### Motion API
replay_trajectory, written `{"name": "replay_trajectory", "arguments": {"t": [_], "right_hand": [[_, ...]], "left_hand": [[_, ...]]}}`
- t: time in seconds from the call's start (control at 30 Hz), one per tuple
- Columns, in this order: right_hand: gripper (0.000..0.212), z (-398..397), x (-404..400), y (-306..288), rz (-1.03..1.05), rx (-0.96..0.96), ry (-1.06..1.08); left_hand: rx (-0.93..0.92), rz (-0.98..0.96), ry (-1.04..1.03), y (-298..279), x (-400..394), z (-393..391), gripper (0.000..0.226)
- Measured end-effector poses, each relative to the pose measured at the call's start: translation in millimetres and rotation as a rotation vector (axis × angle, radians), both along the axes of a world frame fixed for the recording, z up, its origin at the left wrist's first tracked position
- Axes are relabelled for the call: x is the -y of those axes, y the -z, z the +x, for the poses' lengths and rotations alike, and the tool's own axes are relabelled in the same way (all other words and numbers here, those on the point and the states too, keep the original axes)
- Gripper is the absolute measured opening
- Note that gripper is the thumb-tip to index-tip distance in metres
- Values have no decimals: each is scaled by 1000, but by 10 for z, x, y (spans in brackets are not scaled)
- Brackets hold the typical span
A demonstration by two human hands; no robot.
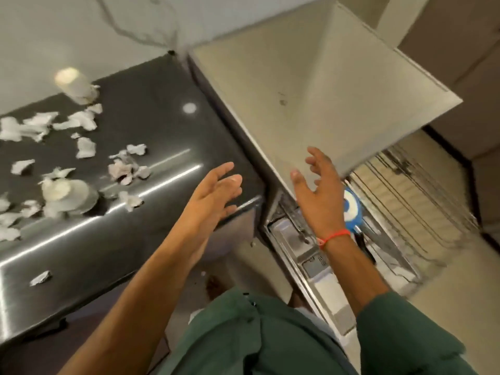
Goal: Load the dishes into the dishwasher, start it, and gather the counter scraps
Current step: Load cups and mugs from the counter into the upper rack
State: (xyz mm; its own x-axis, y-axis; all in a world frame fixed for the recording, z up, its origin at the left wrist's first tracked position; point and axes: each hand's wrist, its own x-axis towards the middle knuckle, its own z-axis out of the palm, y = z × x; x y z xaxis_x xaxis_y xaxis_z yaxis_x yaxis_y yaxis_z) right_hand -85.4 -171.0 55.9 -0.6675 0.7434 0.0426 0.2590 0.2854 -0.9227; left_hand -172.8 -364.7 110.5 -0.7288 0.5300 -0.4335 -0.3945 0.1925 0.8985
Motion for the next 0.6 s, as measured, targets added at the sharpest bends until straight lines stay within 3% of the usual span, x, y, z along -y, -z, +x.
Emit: {"name": "replay_trajectory", "arguments": {"t": [0.3, 0.6], "right_hand": [[52, -967, 1235, -79, 101, 11, -407], [54, -1752, 2151, -152, 199, 72, -842]], "left_hand": [[-47, -53, -375, -29, 1066, -471, 35], [-53, -92, -784, 114, 1891, -607, 46]]}}
